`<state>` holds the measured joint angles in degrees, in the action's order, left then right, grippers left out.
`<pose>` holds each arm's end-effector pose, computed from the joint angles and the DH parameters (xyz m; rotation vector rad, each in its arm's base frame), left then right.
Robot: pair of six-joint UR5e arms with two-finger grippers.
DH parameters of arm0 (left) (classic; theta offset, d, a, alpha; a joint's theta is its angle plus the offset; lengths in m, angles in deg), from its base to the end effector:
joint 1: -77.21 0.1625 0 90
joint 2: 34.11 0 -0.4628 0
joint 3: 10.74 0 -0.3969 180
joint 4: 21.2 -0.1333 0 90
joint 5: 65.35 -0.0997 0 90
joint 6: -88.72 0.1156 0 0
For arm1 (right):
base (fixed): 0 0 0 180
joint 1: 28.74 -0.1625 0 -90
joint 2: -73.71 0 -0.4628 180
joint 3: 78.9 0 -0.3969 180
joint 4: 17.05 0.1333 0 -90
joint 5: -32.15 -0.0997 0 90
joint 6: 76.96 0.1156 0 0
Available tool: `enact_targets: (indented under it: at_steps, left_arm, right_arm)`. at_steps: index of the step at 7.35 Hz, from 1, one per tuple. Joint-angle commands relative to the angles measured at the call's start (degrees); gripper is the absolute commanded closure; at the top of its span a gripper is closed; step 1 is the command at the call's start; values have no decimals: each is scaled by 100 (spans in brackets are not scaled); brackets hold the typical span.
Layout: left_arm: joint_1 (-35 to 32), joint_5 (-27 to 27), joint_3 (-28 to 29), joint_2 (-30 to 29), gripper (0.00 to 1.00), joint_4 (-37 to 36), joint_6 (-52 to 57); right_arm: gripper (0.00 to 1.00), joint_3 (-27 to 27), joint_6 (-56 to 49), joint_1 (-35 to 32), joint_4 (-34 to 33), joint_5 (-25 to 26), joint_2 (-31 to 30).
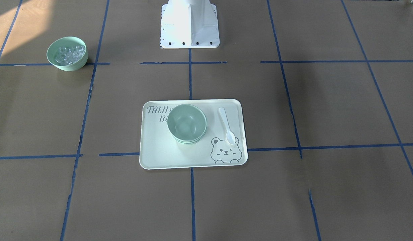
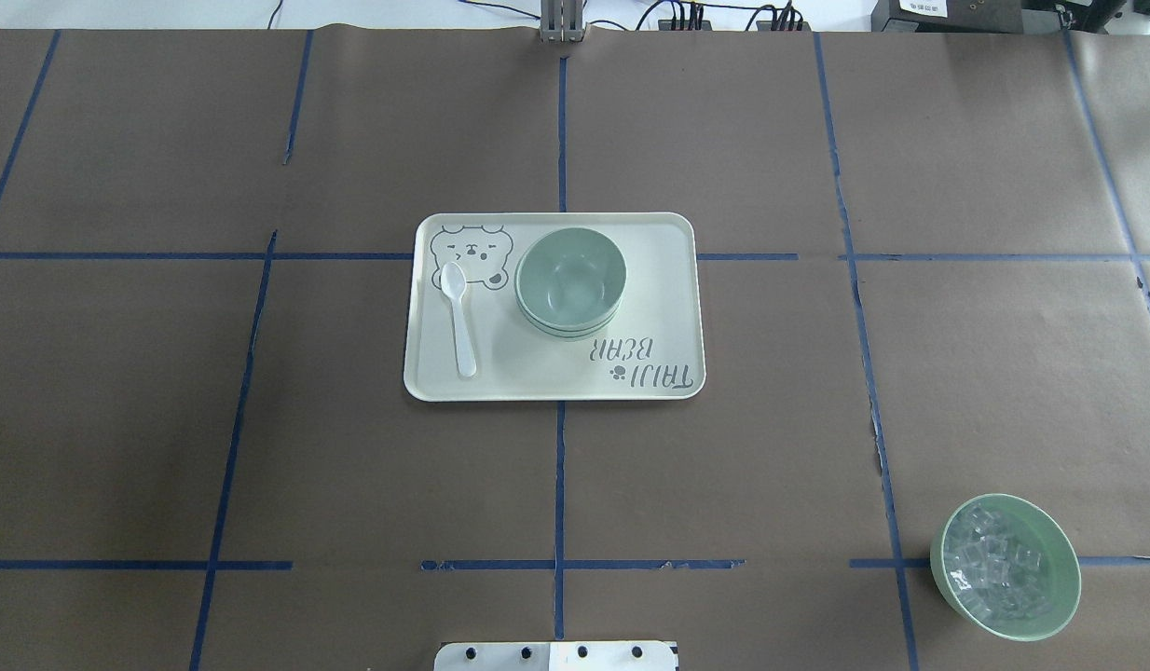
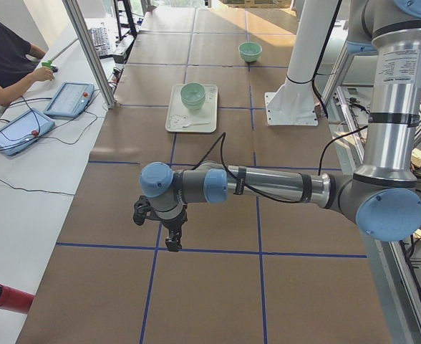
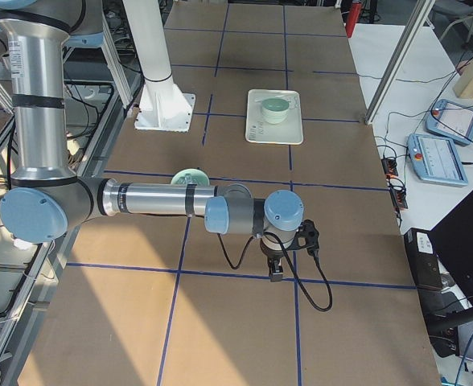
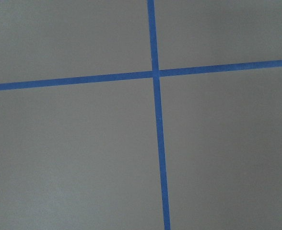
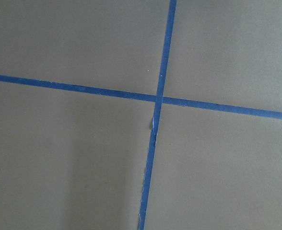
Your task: Stack green bowls together
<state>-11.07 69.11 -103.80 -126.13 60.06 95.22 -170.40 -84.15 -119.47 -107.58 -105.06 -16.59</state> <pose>-0.0371 -0.5072 0.6786 -0.0283 0.7780 0.1114 0.0548 -0.4943 0.6943 0.0679 -0.8217 -0.1111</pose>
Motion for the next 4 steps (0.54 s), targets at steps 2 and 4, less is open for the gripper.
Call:
enact_targets:
  at_steps: [2,4]
  left_arm:
    - [-58,19,-10,-9,0,65,-26]
    - [-75,19,-10,-9,0,65,-34]
  right_arm:
    - [0,-9,225,-6,9,10,39]
    - [0,-9,235,-6,17,28,39]
